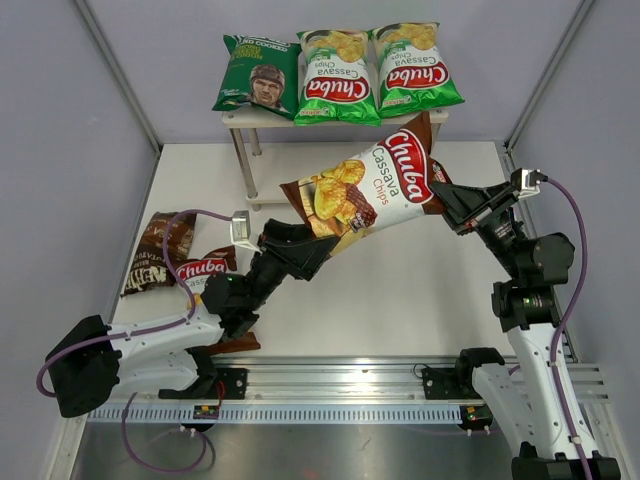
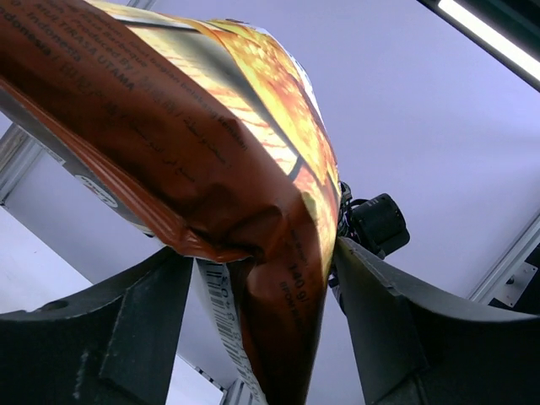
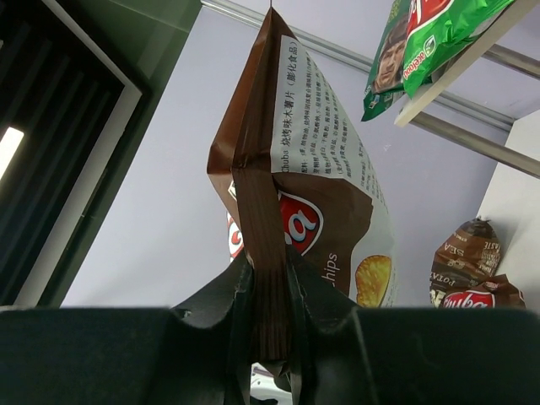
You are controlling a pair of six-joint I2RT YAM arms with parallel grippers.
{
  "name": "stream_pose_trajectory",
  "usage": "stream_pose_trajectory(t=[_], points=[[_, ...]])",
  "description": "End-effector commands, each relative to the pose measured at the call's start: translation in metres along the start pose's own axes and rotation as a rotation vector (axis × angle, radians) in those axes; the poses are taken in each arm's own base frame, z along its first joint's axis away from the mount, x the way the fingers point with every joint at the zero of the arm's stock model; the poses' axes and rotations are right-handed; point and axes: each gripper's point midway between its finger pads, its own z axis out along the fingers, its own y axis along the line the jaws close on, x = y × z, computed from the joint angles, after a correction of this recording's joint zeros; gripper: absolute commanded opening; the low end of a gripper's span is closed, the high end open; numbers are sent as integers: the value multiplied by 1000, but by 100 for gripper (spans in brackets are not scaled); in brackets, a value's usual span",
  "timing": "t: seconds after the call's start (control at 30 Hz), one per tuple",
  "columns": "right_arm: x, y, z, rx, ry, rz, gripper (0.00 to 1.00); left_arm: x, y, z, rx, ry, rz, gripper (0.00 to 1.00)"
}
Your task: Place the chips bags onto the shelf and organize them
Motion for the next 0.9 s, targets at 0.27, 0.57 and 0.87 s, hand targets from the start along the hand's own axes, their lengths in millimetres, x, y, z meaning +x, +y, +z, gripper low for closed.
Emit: stream_pose_trajectory(t=[0.27, 0.57, 0.87], points=[[13, 19, -1, -61, 74, -85, 0, -51, -55, 12, 204, -195, 15, 56], [19, 18, 8, -120, 153, -159, 19, -44, -56, 8, 196, -136, 86, 20], [6, 2, 11, 4, 91, -279, 88, -23, -27, -11, 53, -40, 224, 6]])
